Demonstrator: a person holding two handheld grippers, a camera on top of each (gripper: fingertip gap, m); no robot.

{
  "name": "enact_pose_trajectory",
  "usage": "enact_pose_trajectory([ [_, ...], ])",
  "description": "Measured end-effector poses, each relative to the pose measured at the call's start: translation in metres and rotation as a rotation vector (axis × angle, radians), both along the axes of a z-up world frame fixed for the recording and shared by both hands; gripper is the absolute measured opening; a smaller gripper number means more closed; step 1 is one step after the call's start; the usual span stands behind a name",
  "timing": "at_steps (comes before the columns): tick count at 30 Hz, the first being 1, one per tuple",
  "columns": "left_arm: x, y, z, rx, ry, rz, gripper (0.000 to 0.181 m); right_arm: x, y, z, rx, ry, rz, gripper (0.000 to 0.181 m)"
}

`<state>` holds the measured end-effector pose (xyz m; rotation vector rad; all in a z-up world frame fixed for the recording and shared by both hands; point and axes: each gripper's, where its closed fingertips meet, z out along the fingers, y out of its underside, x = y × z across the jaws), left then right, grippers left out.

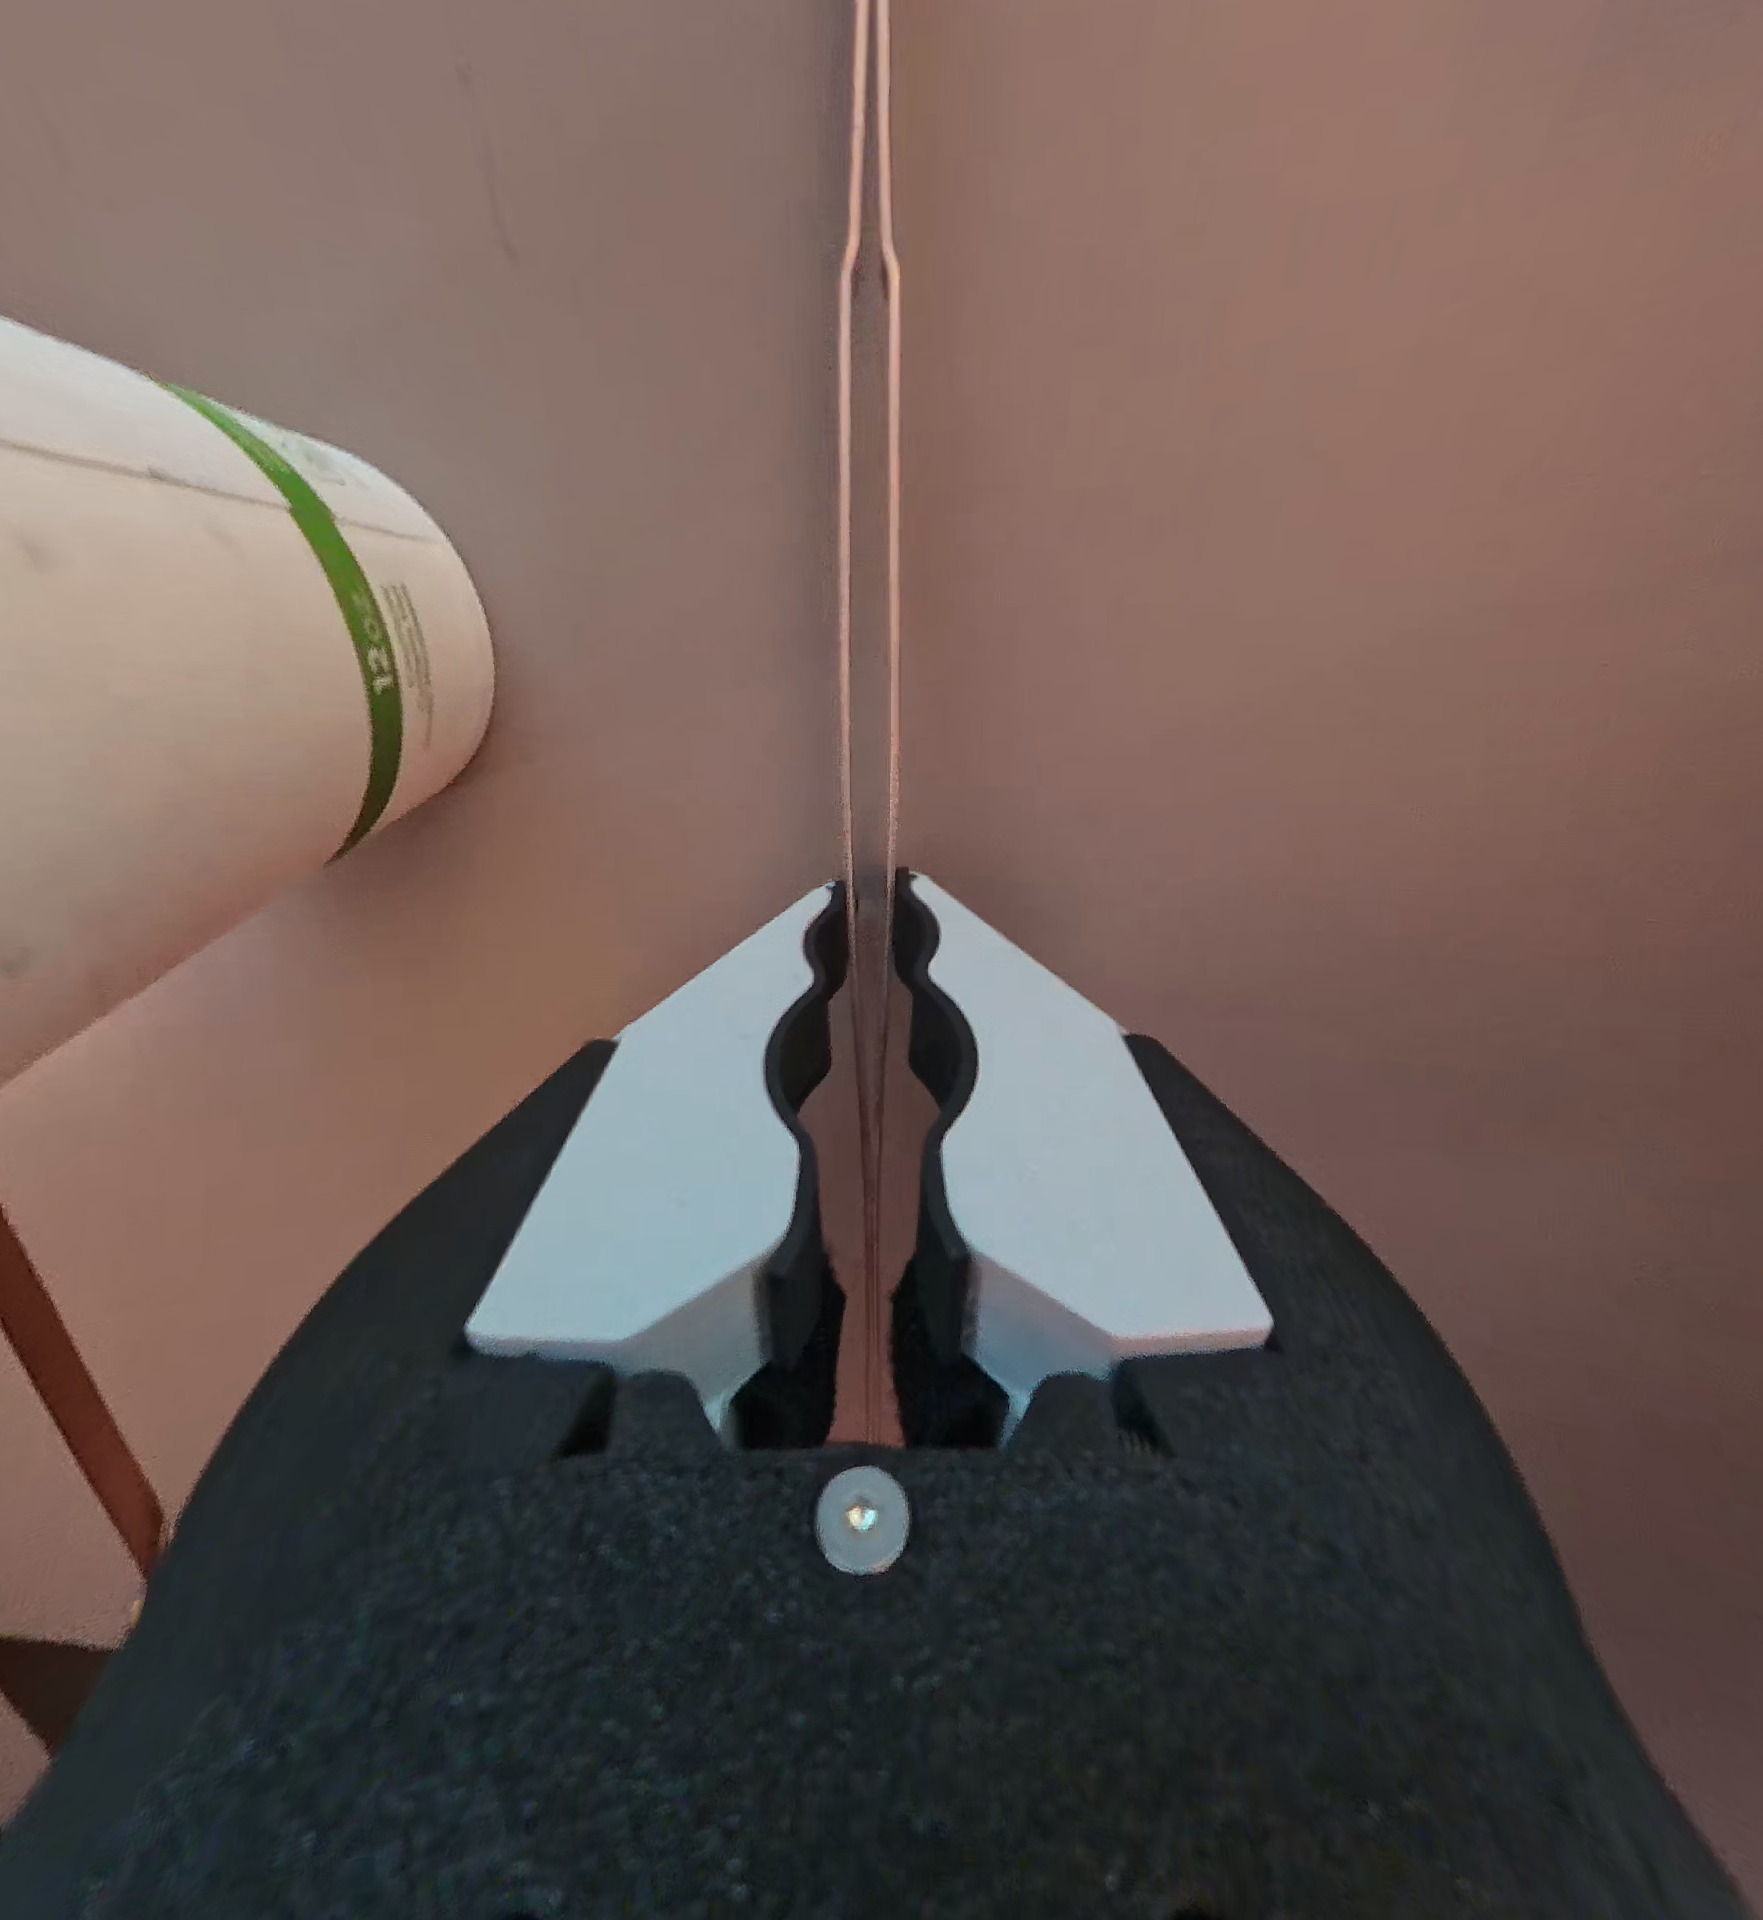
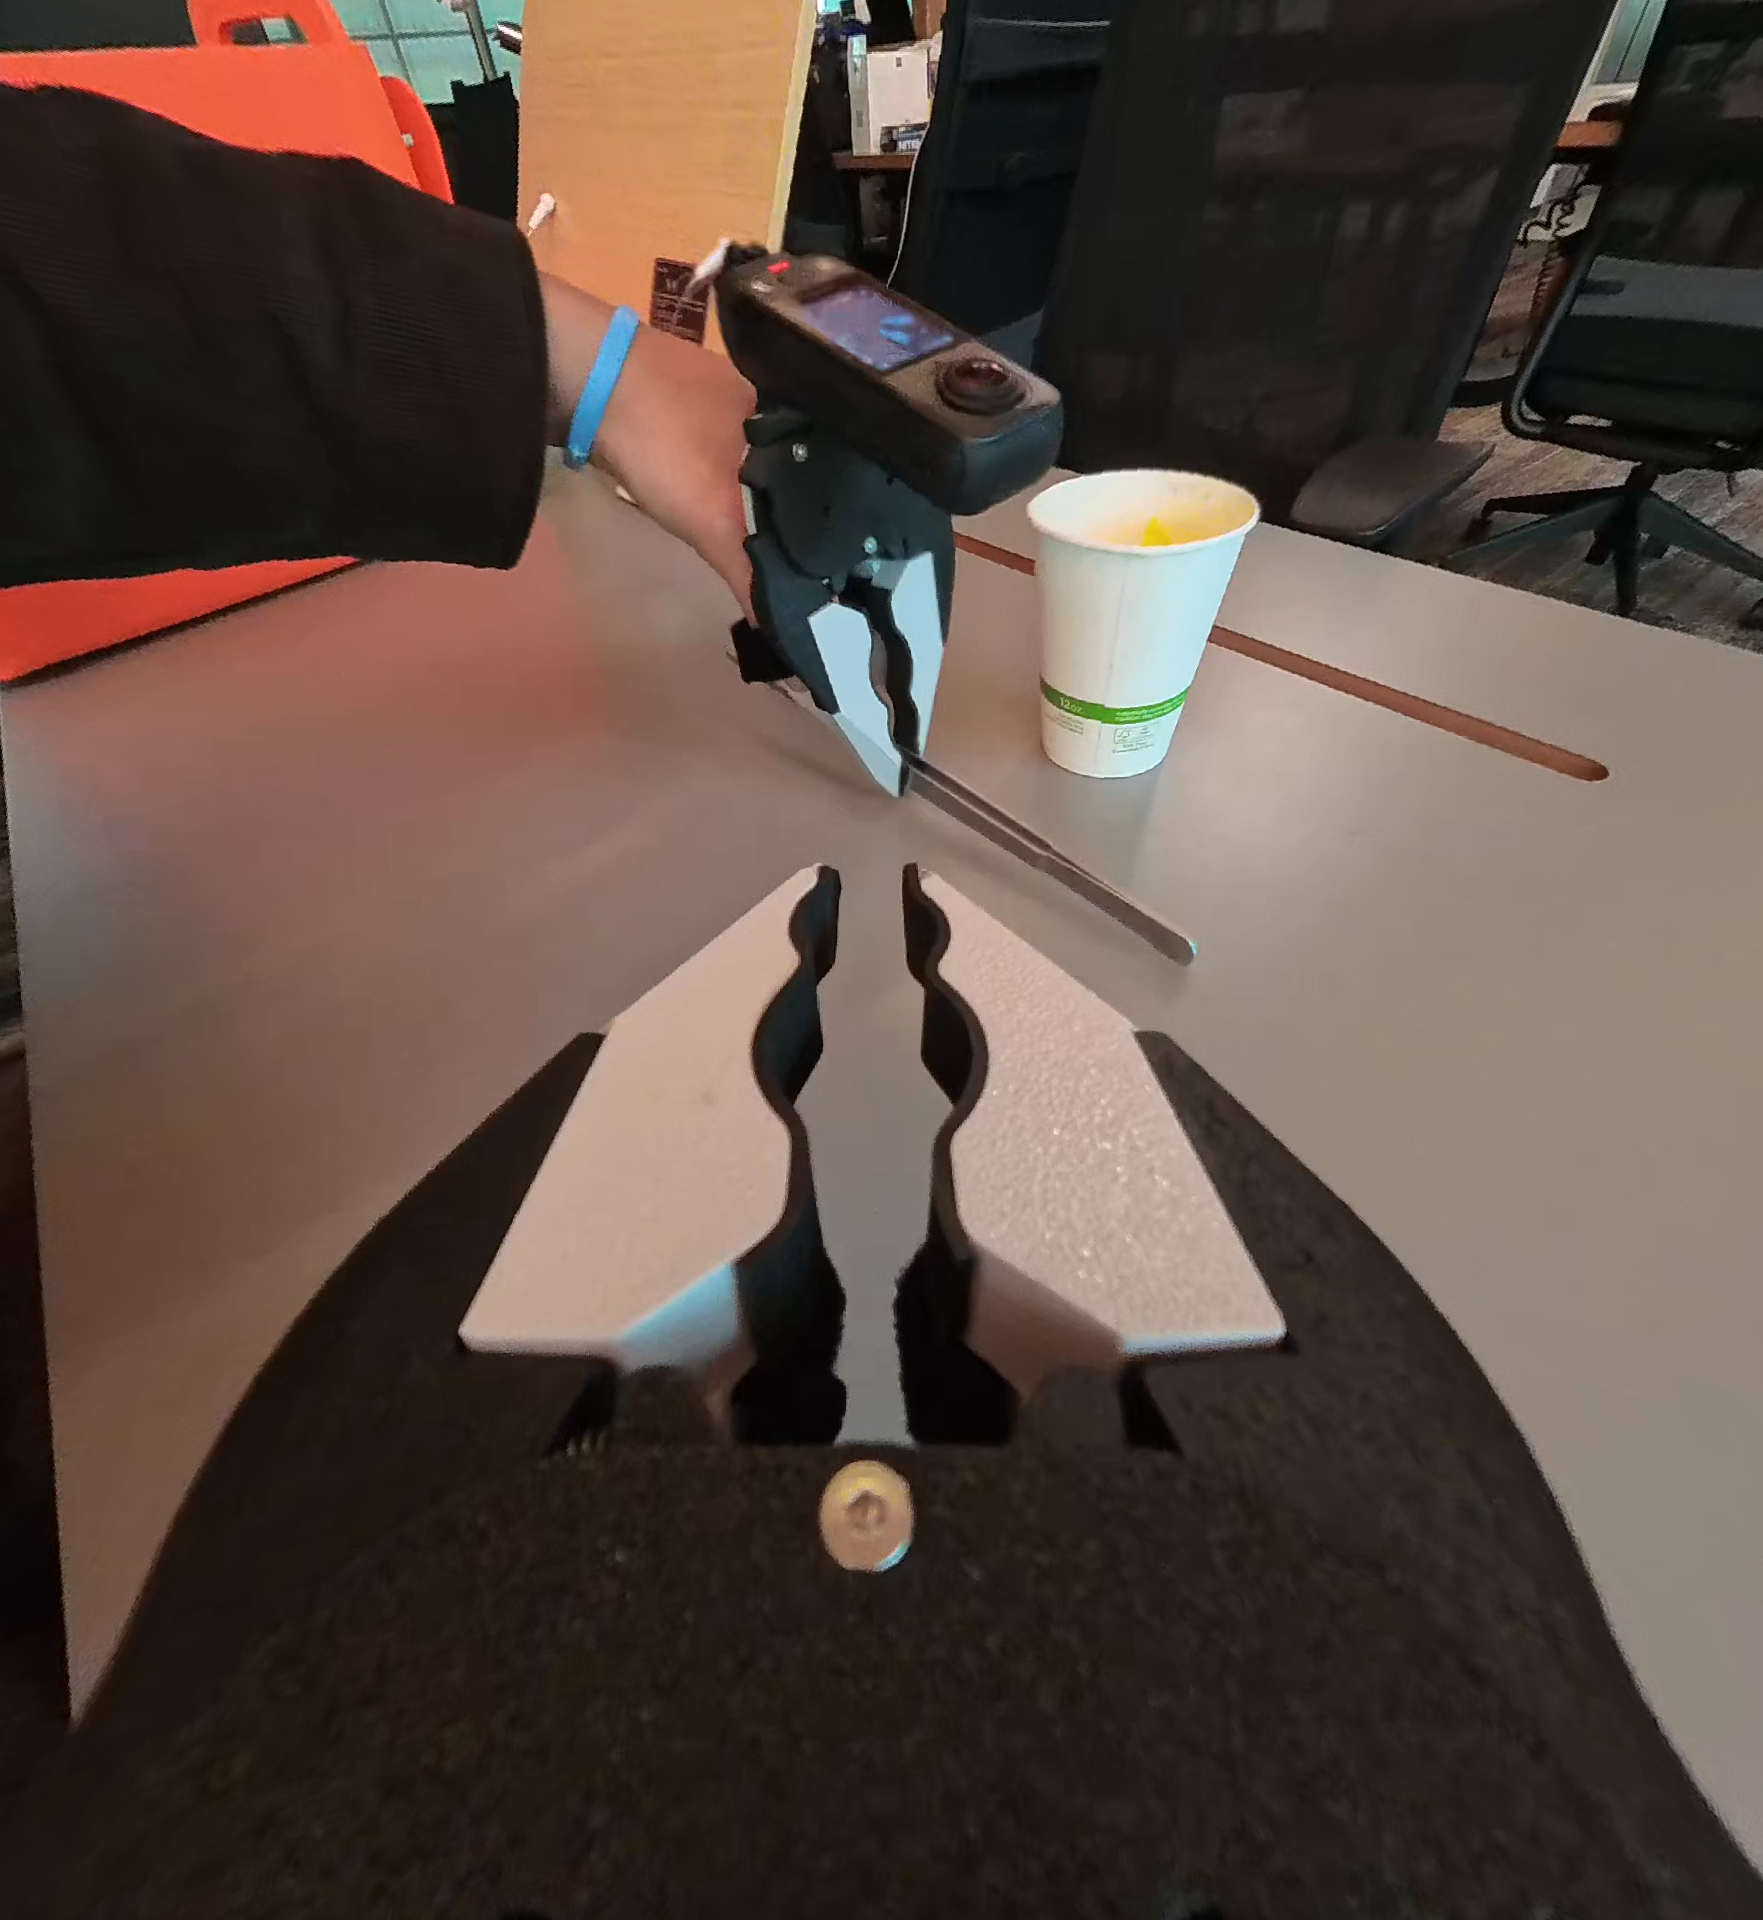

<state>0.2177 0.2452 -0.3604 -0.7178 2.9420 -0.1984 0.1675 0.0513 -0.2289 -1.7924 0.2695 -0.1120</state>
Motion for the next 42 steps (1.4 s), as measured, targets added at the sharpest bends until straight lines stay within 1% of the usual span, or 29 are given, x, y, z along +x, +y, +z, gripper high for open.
enact_pose_trajectory([
  [8,0.007,-0.002,-0.001,0.01,0.011,-0.033,0.012,0.001,-0.001,-0.003,-0.003,0.029,0.008,0.011],
  [15,0.007,-0.001,-0.001,0.005,-0.001,0.011,0.019,-0.001,0.001,-0.006,-0.019,0.027,0.014,0.011],
  [20,0.003,0.001,0.0,0.033,-0.035,0.011,0.022,-0.002,0.002,-0.007,-0.026,0.024,0.02,0.011],
  [22,0.002,0.004,0.002,0.068,-0.075,0.004,0.024,-0.003,0.003,-0.007,-0.026,0.032,0.028,0.012],
  [23,0.006,0.009,0.006,0.105,-0.134,0.004,0.029,-0.003,0.004,-0.007,-0.028,0.035,0.033,0.013],
  [25,0.005,0.01,0.022,0.137,-0.232,-0.028,0.029,-0.003,0.003,-0.007,-0.03,0.031,0.033,0.013],
  [27,-0.003,0.0,0.042,0.075,-0.283,-0.013,0.029,-0.003,0.002,-0.005,-0.02,0.03,0.027,0.013],
  [30,-0.026,-0.013,0.068,-0.017,-0.286,0.072,0.038,-0.004,0.003,-0.004,-0.008,0.051,0.029,0.013],
  [31,-0.037,-0.022,0.078,-0.075,-0.289,0.099,0.039,-0.004,0.003,-0.004,-0.004,0.059,0.029,0.013],
  [33,-0.058,-0.04,0.103,-0.212,-0.348,0.171,0.039,-0.005,0.004,-0.003,0.001,0.065,0.027,0.013],
  [35,-0.082,-0.055,0.127,-0.364,-0.42,0.293,0.039,-0.007,0.004,-0.004,-0.008,0.051,0.028,0.013],
  [38,-0.134,-0.076,0.151,-0.629,-0.468,0.528,0.039,-0.01,0.004,-0.002,-0.01,0.02,0.035,0.013],
  [41,-0.188,-0.093,0.161,-0.924,-0.554,0.721,0.039,-0.012,0.005,-0.002,-0.012,0.011,0.041,0.014],
  [42,-0.201,-0.094,0.16,-0.973,-0.586,0.763,0.039,-0.013,0.006,-0.001,-0.009,0.016,0.043,0.014],
])
